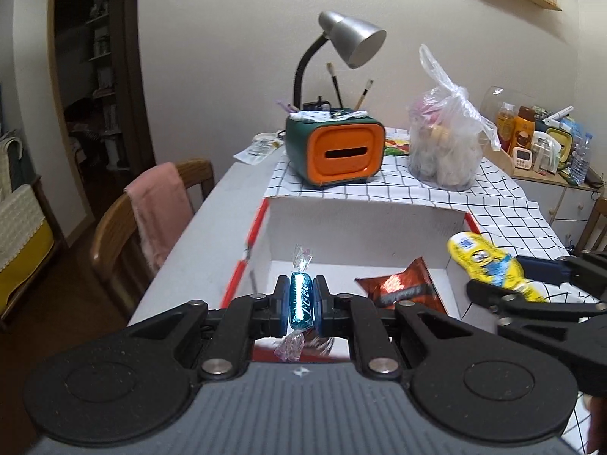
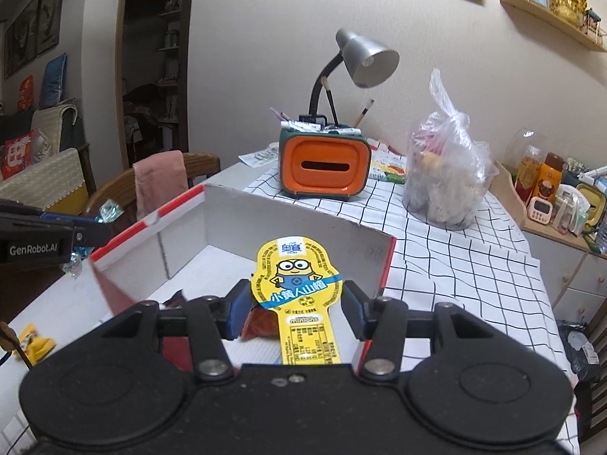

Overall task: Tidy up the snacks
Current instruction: 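Carry the blue candy and the Minion lollipop up over the red box, then open both grippers to drop the candy and lollipop into the box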

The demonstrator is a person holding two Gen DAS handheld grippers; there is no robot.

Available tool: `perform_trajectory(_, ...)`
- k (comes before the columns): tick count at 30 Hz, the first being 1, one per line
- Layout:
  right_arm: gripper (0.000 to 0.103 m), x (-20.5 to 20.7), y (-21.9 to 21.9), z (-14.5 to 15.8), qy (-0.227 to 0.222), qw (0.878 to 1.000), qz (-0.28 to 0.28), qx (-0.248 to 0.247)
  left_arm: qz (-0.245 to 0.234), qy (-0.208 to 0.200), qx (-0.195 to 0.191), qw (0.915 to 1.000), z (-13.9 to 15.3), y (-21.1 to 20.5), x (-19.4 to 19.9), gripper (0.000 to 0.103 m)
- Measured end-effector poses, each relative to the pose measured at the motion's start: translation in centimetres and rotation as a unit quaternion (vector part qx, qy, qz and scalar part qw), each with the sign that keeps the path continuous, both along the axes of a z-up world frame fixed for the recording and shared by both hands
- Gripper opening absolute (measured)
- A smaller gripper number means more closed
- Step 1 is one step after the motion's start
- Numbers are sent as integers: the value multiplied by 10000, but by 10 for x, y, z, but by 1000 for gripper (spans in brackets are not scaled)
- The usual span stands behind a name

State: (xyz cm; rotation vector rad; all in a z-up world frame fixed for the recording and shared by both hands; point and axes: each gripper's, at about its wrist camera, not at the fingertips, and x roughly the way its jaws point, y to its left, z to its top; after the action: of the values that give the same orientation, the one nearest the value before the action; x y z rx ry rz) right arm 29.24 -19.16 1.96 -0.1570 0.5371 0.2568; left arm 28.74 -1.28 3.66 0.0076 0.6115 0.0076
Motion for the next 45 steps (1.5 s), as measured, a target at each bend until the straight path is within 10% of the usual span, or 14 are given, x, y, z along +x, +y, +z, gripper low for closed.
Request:
perform_trajectory(33, 51, 64, 26, -57, 921, 9957, 33, -102, -43, 1012, 525, 9935, -76, -7, 62, 13)
perform_trajectory(45, 61, 42, 20, -35, 721, 9974, 13, -23, -128, 545, 450, 9974, -42, -8, 34, 57)
